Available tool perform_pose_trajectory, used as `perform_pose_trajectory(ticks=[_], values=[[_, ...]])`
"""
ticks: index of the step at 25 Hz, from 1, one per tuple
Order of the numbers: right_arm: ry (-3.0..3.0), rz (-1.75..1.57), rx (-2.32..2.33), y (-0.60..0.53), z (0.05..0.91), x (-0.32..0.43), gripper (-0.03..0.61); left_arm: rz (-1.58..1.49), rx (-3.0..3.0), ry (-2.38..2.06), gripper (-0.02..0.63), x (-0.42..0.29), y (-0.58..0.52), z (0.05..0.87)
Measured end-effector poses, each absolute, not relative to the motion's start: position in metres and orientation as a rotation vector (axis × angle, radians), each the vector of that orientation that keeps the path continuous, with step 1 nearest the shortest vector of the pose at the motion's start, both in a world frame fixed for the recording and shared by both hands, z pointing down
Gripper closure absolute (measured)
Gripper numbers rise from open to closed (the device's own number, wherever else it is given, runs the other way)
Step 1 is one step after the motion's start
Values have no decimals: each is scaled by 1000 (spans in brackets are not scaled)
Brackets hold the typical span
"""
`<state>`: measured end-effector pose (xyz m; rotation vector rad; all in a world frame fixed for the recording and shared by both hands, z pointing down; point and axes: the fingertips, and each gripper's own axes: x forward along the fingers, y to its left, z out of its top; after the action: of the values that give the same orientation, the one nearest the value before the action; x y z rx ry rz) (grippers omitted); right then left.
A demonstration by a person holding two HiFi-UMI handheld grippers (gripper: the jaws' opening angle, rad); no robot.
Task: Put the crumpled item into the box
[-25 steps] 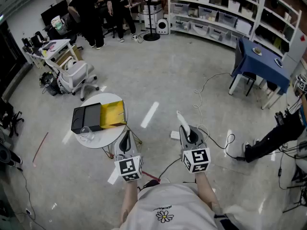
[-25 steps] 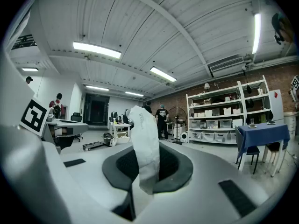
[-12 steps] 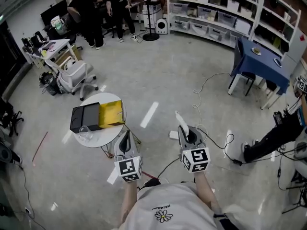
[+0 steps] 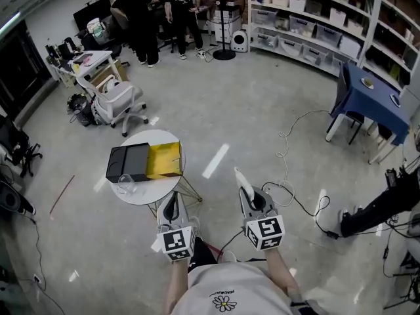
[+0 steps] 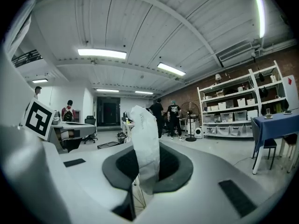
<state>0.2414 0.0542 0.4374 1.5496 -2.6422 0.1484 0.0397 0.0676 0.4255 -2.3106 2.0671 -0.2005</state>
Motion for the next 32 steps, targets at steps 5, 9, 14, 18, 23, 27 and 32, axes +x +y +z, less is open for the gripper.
perform_pose_trajectory(ticks=[5, 9, 14, 18, 23, 27, 32], values=[[-2625, 131, 1544, 31, 436, 234, 538, -183, -2321, 2062, 612, 32, 39, 427], [-2616, 128, 1566, 4, 433, 224, 538, -172, -2335, 2052, 612, 17, 9, 426], [-2635, 162, 1603, -42, 425, 194, 538, -184, -2357, 2015, 612, -12, -42, 420], [-2647, 144, 1598, -85, 416, 161, 538, -165, -2357, 2008, 613, -40, -90, 412], [-2610, 127, 1591, -129, 414, 133, 538, -157, -2398, 1988, 614, -62, -135, 411], [-2596, 168, 1579, -160, 417, 103, 538, -146, -2421, 1983, 614, -89, -164, 413], [-2583, 156, 1552, -187, 424, 61, 538, -158, -2434, 1953, 614, -122, -190, 417]])
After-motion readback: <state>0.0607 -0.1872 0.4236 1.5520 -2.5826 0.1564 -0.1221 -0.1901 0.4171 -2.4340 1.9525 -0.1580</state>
